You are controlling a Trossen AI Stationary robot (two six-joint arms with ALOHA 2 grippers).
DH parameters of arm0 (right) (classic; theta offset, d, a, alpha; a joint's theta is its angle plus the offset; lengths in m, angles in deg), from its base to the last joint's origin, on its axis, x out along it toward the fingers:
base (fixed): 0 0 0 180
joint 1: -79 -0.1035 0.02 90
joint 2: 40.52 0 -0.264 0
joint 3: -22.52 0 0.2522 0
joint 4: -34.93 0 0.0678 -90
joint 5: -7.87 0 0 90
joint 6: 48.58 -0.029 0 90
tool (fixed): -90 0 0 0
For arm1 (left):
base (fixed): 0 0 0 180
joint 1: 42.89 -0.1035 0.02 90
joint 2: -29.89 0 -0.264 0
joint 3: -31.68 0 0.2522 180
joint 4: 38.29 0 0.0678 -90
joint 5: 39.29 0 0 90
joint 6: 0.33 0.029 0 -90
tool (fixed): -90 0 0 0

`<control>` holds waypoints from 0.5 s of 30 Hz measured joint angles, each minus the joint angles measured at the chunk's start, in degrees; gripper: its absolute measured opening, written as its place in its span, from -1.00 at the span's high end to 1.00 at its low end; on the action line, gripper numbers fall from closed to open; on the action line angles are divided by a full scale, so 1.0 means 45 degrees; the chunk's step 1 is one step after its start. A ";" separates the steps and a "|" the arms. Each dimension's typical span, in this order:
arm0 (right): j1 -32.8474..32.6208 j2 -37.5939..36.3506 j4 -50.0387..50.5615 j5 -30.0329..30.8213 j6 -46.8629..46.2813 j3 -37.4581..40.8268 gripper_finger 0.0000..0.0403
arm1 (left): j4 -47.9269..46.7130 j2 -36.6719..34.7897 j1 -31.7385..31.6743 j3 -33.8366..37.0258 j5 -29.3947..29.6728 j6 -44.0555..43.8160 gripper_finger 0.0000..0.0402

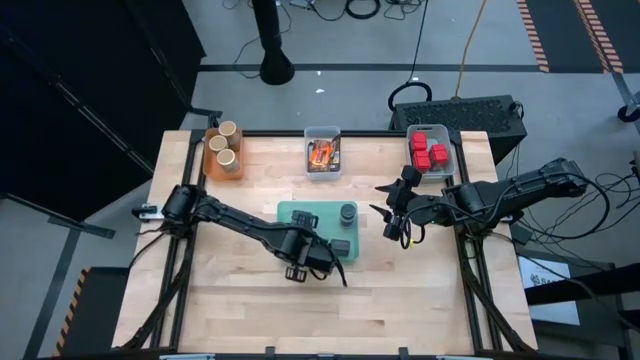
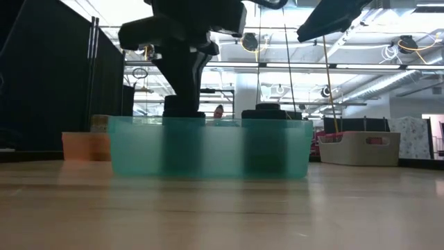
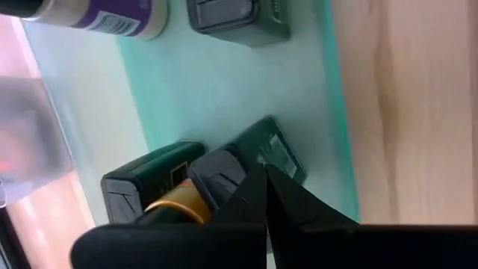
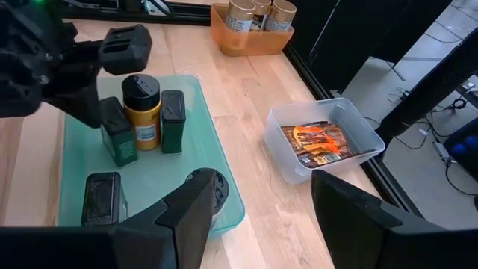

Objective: Sort spices by type
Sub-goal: Put the black spice can into the green bin

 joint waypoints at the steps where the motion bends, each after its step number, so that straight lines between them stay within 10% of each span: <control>1: 0.0000 0.0000 0.0000 0.0003 0.0001 0.0000 -0.04 | -0.0019 0.0000 0.0000 0.0000 -0.0052 0.0001 1.00; 10: -0.0048 0.0000 -0.0010 0.0000 0.0000 0.0001 -0.04 | -0.0359 -0.1329 0.1189 -0.0078 -0.0514 -0.0014 1.00; 15: -0.0415 0.0123 -0.0359 -0.0003 0.0045 -0.0002 -0.04 | -0.0188 -0.2912 0.2510 -0.0053 0.1464 -0.0384 1.00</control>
